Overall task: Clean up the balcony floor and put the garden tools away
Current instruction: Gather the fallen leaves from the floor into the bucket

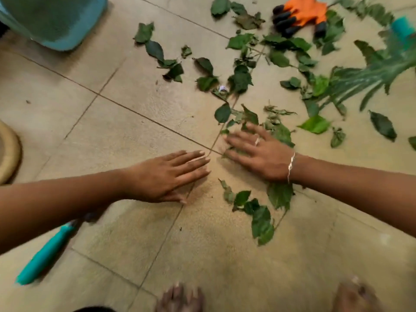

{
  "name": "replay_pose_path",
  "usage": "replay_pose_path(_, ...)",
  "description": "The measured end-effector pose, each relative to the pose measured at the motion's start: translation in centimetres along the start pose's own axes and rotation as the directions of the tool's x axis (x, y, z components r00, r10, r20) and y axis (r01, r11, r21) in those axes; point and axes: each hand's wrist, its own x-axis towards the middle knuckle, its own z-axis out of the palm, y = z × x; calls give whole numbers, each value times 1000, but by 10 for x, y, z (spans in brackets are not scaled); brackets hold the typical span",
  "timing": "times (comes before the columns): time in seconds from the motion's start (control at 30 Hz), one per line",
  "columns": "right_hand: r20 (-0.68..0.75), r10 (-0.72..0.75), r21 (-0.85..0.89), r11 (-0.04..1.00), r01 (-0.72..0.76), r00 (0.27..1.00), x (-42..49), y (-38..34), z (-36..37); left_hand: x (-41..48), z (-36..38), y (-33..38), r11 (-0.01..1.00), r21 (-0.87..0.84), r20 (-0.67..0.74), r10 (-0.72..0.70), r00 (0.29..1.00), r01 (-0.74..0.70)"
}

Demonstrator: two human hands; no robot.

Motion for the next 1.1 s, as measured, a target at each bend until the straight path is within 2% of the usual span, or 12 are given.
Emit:
replay_pose_path(0.13, -26, -470, 61, 880, 470, 883, -59, -61, 2, -4, -10, -8, 954, 109, 142, 265, 954, -281)
replay_pose_path(0.2, 6, -551, 46, 834, 550, 835, -73, -65, 14, 9, -11, -1, 915, 109, 185, 366, 912, -389)
replay_pose_path(0.3, 21, -381, -33, 924, 381, 924, -56, -24, 25, 33, -4, 23, 848, 104, 154, 503, 851, -520)
replay_pose_path(0.37, -2, -86, -59, 995, 86, 996, -38, 19, 24, 50, 2, 46, 812, 93, 113, 567, 816, -577)
replay_pose_path(0.43, -11, 252, -28, 967, -252, 968, -25, 52, 13, 68, 10, 66, 794, 47, 99, 599, 794, -605)
replay_pose_path(0.53, -61, 656, 201, 747, -634, 753, -15, 47, 7, 94, 14, 64, 816, 35, 160, 565, 809, -577)
replay_pose_path(0.63, 76, 932, 450, 286, -846, 355, -6, 2, 8, 118, 2, 27, 897, 151, 238, 375, 896, -416)
replay_pose_path(0.8, 349, 852, 486, -520, -702, -390, 9, -70, 7, 128, -34, -36, 908, 408, 233, -202, 951, 93)
replay_pose_path(0.87, 393, 854, 540, -514, -666, -341, 16, -76, 6, 128, -41, -39, 876, 455, 221, -284, 933, 159)
replay_pose_path(0.97, 152, 988, 713, -89, -696, 29, 14, -55, 3, 132, -33, -20, 896, 414, 224, -271, 936, 161)
replay_pose_path(1.03, 79, 994, 715, -112, -690, -80, -6, -31, 6, 136, -27, -3, 930, 339, 211, -224, 951, 144)
replay_pose_path(1.1, 138, 920, 691, -355, -630, -367, -44, -9, 12, 144, -25, 16, 965, 254, 253, -132, 958, 65)
